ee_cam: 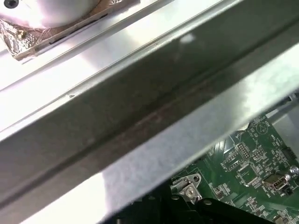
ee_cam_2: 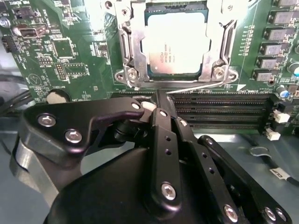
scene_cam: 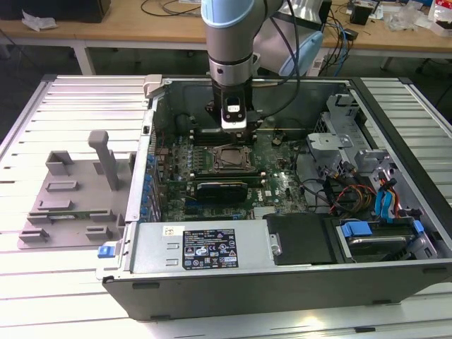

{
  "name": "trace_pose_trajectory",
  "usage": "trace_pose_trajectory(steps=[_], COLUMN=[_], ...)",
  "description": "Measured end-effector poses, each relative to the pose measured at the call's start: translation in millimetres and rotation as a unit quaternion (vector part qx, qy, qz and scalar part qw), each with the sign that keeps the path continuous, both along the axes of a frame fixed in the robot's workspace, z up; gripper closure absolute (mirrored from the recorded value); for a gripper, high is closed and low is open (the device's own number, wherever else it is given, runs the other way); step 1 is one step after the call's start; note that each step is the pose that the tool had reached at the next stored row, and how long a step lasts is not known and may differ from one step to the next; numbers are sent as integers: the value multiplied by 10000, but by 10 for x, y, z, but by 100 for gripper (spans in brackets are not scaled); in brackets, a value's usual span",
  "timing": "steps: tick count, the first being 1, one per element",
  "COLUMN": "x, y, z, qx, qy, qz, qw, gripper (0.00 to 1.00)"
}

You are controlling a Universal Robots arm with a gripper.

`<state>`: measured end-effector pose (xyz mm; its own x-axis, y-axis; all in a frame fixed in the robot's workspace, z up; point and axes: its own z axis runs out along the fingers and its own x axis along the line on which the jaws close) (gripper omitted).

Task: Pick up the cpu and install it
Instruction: 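Install the first cpu locking lever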

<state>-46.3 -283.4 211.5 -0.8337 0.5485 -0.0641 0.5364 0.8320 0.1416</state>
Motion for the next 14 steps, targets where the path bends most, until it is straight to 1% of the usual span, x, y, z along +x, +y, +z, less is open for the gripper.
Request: trace_pose_trajectory(steps=[2, 3, 4, 5, 7, 8, 10, 12, 14], x=[-1, 0, 0, -1, -1, -2, -2, -2, -2], y=[0, 0, -2, -4, -12, -19, -40, -42, -44], z=[44, 50, 52, 52, 51, 51, 51, 67, 109], qx=[10, 25, 115, 176, 281, 298, 299, 305, 343], qy=[-5, -6, -8, -9, -14, -15, -15, -16, -16], qz=[0, 0, 0, -1, 0, 0, 0, -1, 0], qw=[10000, 10000, 9999, 9998, 9996, 9996, 9996, 9995, 9994], gripper=[89, 89, 89, 89, 89, 89, 89, 89, 89])
